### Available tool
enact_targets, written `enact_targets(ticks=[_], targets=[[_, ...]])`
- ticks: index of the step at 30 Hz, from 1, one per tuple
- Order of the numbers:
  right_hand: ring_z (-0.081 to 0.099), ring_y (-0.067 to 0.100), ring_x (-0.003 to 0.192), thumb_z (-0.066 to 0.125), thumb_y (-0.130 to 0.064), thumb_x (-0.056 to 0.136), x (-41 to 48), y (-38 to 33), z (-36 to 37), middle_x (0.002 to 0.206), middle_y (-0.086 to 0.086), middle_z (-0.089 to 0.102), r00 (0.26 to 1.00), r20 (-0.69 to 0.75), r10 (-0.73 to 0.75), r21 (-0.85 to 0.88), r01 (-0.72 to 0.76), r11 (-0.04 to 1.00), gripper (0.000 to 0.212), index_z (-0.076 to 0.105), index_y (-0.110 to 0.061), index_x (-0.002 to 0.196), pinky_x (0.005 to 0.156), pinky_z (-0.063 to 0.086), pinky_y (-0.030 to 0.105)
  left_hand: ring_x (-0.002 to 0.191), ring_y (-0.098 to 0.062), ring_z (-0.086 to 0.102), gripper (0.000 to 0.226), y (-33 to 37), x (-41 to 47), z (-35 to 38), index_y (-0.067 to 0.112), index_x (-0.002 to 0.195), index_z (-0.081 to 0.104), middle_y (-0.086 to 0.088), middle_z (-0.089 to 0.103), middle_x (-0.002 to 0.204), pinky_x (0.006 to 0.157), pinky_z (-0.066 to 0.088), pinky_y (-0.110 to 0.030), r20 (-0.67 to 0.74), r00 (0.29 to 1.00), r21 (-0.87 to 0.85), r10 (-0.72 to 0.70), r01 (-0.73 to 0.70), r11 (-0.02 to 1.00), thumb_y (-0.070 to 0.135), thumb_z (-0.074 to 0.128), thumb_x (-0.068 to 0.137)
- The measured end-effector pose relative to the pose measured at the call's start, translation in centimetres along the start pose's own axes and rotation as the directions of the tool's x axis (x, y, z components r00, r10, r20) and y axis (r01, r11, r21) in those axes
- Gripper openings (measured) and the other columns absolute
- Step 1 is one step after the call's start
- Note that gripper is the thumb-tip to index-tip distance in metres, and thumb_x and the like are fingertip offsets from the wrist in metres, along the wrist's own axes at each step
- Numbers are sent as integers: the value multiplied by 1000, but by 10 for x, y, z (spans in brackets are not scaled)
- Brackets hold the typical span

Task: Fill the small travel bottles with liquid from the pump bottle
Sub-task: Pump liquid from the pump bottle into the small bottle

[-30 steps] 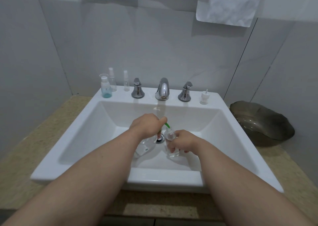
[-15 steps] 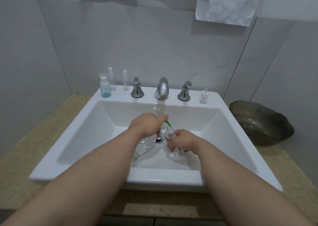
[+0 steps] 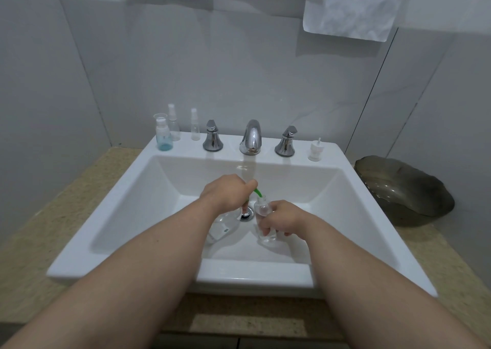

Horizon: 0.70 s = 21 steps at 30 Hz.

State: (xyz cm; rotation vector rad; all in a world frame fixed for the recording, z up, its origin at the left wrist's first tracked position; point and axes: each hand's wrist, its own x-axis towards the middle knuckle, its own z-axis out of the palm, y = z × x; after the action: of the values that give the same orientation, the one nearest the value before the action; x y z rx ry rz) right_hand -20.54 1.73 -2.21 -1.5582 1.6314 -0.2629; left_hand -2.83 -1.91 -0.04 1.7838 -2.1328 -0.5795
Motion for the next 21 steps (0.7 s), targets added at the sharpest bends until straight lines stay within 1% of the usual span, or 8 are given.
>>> enact_targets(ticks=[4, 7, 9, 14, 21], targets=[[51, 20, 77, 64, -23, 55, -1, 0, 0, 81, -1, 61, 1000, 3, -5, 6, 5, 1000, 20, 65, -27, 74, 62, 38, 29, 79, -21, 64, 63, 0, 0, 0, 19, 59, 76, 2, 72, 83, 70, 47, -32, 4, 1000, 7, 5, -5, 1000, 50, 35, 95], [51, 20, 77, 64, -23, 55, -1, 0, -1, 82, -2, 62, 1000, 2, -8, 0, 8, 1000, 16, 65, -27, 71, 63, 39, 29, 81, -22, 64, 64, 0, 0, 0, 19, 58, 74, 1, 72, 84, 72, 48, -33, -1, 1000, 0, -3, 3, 1000, 53, 35, 96], [50, 20, 77, 64, -23, 54, -1, 0, 0, 81, -1, 62, 1000, 5, -10, -1, 10, 1000, 16, 64, -26, 70, 62, 38, 29, 82, -23, 64, 66, -1, -1, 0, 19, 58, 73, 2, 72, 84, 75, 48, -34, 1, 1000, -23, -17, 17, 1000, 57, 35, 97], [50, 20, 77, 65, -21, 56, 0, 1, -1, 81, -2, 60, 1000, 5, 1, 3, -1, 1000, 19, 65, -27, 74, 63, 39, 29, 82, -18, 65, 79, -1, -4, 0, 17, 67, 76, 9, 73, 76, 83, 49, -37, 7, 1000, -71, -21, 21, 997, 75, 31, 95], [53, 20, 77, 64, -23, 56, 1, 1, -1, 81, -1, 64, 1000, 6, 6, -5, -6, 1000, 22, 66, -27, 78, 63, 40, 28, 79, -16, 64, 77, 2, -6, -1, 17, 67, 74, 9, 70, 72, 80, 47, -36, 17, 1000, -58, -16, 17, 998, 74, 31, 97]])
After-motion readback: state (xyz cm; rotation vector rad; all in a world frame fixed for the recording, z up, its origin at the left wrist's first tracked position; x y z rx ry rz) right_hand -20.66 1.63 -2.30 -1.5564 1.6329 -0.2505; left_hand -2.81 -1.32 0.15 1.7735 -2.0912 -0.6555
